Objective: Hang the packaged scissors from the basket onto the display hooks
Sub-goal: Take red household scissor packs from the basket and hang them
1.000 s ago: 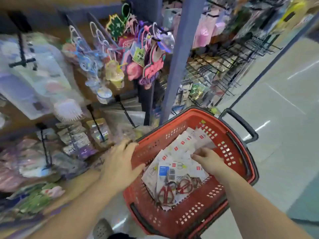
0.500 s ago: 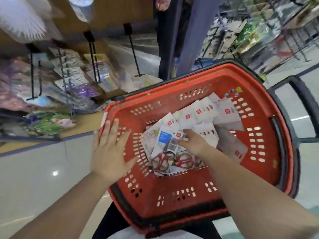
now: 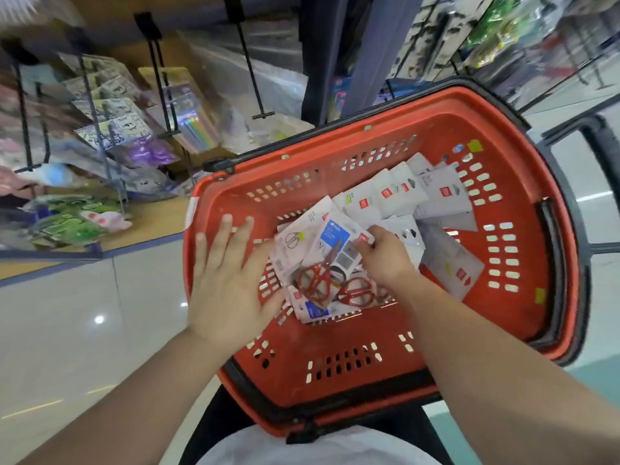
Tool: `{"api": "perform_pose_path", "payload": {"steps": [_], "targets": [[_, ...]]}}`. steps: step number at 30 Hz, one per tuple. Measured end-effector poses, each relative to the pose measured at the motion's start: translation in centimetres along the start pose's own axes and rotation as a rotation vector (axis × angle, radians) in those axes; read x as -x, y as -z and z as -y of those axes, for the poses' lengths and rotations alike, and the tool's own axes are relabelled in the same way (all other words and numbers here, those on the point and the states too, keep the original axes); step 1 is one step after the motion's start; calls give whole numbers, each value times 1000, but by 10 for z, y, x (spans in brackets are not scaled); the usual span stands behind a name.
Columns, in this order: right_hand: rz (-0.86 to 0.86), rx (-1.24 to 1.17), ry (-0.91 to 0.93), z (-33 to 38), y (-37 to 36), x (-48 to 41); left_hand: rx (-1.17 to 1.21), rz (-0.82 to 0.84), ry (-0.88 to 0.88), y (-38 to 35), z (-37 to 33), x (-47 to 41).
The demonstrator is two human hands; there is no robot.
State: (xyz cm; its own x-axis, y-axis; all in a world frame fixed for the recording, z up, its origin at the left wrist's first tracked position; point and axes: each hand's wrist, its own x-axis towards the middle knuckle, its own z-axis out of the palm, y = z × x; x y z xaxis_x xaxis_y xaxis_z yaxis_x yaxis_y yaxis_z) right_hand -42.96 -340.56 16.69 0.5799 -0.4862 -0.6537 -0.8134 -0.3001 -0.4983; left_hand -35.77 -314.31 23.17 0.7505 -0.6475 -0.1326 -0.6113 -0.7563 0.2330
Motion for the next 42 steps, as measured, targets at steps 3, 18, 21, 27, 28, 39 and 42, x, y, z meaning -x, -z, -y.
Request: {"api": "perform_pose_path", "payload": {"steps": [3, 18, 21, 27, 28, 39, 42], "targets": [[-92, -76, -60, -13, 25, 9, 72, 126, -13, -9, -19, -19], [-84, 178, -306, -53, 71, -54, 177, 580, 308, -140, -39, -119], [-82, 208, -285, -55, 60, -66, 205, 544, 311, -153, -40, -129], [-168, 167, -248, -55, 46, -66, 217, 404, 207, -146, -27, -135], [-181, 159, -222, -54, 44, -64, 252, 375, 200, -142, -24, -134], [-252, 121, 15, -4, 17, -44, 227, 314, 235, -108, -21, -134], [-81, -215, -75, 12, 8, -47, 263, 270, 296, -99, -19, -124]]}}
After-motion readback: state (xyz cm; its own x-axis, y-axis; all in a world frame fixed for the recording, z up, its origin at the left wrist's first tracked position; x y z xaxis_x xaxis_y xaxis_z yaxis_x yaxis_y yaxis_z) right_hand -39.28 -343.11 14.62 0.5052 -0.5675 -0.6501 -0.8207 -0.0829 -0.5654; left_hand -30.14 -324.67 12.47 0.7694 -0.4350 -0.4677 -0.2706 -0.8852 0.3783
